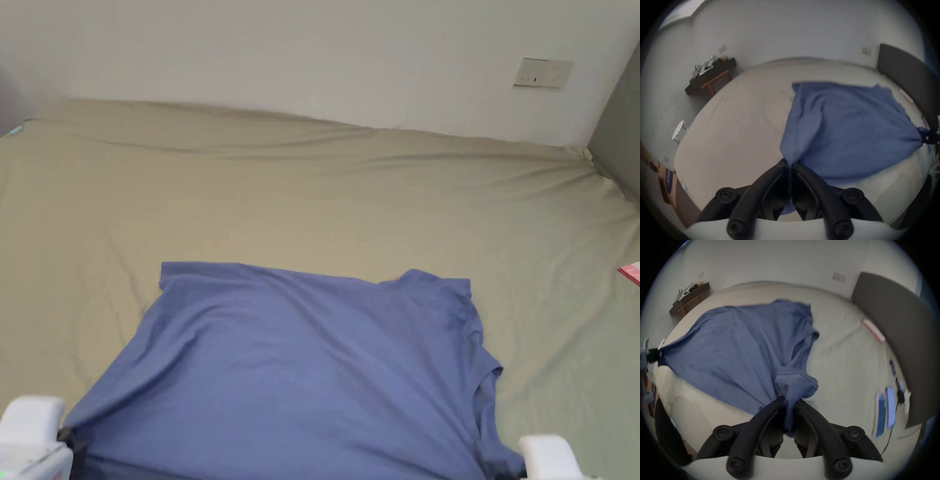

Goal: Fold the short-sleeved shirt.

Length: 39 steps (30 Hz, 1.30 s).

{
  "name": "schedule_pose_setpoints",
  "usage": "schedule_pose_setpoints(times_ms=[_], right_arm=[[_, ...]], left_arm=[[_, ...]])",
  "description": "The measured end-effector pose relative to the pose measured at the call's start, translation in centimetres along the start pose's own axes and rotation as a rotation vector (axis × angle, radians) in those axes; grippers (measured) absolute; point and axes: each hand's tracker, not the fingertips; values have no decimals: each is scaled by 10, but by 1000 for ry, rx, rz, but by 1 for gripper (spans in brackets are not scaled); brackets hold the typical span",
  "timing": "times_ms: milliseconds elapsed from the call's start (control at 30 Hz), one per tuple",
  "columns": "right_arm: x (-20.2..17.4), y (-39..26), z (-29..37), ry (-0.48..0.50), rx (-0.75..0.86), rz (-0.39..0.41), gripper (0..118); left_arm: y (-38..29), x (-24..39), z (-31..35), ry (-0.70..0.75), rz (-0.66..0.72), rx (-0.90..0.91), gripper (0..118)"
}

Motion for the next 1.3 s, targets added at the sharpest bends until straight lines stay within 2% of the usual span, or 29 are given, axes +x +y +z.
schedule_pose_setpoints(times_ms=[133, 267, 533, 567, 600, 633, 667, 700, 733, 767, 800, 867, 1000, 1100, 1167, 1233, 1267, 1300], right_arm=[[-3, -36, 16, 6, -56, -58, 13], [-2, -56, 38, 28, -74, -112, 13], [1, -77, 46, 31, -142, -135, 13], [1, -77, 43, 35, -142, -140, 14], [2, -76, 41, 32, -144, -143, 25], [2, -74, 42, 31, -142, -144, 46], [1, -70, 44, 10, -128, -131, 76], [2, -65, 48, -37, -98, -90, 101], [3, -61, 51, -22, -68, -78, 105], [6, -53, 58, -35, -18, -70, 105], [7, -42, 68, -45, 38, -66, 105], [8, -18, 89, -65, 134, -53, 105], [-6, 30, 147, -70, 431, -13, 105], [-30, 54, 190, -115, 637, 33, 105], [-47, 69, 212, -162, 718, 66, 105], [-64, 79, 227, -186, 780, 92, 105], [-71, 85, 232, -191, 808, 109, 103], [-79, 88, 235, -193, 835, 125, 98]], left_arm=[[-32, -16, 6, -7, -20, -17, 1], [-38, -29, 26, -21, -37, -84, 1], [-41, -27, 39, -28, -105, -148, 1], [-38, -24, 37, -28, -112, -156, 1], [-35, -23, 35, -29, -115, -160, 1], [-33, -22, 35, -30, -115, -157, 7], [-31, -21, 36, -28, -115, -143, 20], [-32, -20, 38, -38, -109, -118, 58], [-33, -23, 39, -59, -95, -83, 88], [-29, -24, 40, -76, -79, -58, 106], [-26, -26, 43, -97, -63, -21, 108], [-23, -27, 53, -143, -25, 96, 107], [-21, -13, 71, -161, 33, 347, 107], [-23, 6, 86, -160, 77, 572, 109], [-22, 22, 96, -126, 57, 706, 109], [-17, 38, 106, -93, 22, 802, 98], [-15, 50, 113, -57, 10, 839, 86], [-12, 58, 117, -38, 0, 864, 64]])
